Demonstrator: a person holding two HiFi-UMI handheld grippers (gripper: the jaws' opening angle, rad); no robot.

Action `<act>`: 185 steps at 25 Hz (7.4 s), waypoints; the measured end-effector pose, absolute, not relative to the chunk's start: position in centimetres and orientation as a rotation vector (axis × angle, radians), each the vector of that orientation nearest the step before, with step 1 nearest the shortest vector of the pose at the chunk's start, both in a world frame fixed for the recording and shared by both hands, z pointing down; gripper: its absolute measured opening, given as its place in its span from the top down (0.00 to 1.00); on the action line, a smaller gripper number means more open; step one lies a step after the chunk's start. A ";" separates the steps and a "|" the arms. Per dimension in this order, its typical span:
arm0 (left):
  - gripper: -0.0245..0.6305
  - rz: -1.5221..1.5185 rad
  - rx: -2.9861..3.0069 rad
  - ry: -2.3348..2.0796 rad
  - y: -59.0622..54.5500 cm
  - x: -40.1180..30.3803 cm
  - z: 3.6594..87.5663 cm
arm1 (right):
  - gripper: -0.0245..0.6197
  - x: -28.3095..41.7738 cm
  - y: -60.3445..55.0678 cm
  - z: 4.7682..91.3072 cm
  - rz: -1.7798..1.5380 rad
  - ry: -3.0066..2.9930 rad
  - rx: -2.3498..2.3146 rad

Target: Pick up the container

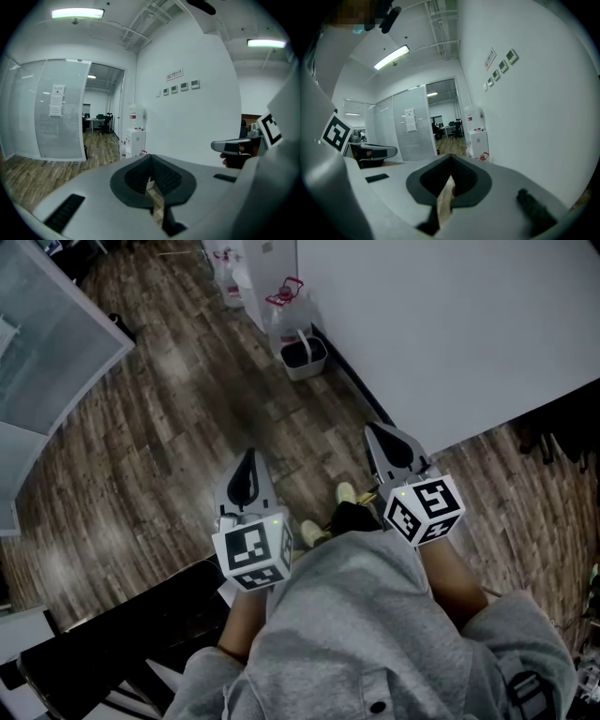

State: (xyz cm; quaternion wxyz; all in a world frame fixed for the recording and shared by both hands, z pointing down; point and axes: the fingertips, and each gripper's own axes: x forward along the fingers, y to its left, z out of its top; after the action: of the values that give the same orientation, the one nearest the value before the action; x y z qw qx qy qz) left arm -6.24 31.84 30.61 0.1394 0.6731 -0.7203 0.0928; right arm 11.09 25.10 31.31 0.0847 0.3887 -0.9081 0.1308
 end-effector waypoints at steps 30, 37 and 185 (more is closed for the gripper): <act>0.94 0.320 1.990 -2.007 11.7 -5.8 32.7 | 0.93 9.8 5.2 33.4 0.437 -2.735 1.111; 0.94 0.353 1.976 -2.024 5.9 -6.3 32.1 | 0.93 9.6 -0.6 33.5 0.465 -2.740 1.089; 0.94 0.570 1.377 -1.810 -34.3 -28.1 65.1 | 0.72 -10.3 -45.7 78.5 0.812 -2.061 0.305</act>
State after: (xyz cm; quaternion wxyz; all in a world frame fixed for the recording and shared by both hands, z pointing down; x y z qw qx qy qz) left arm -28.10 -34.32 65.14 0.3880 0.5413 -0.7116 0.2239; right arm -10.31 -45.70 78.48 0.4372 0.1226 -0.8289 0.3267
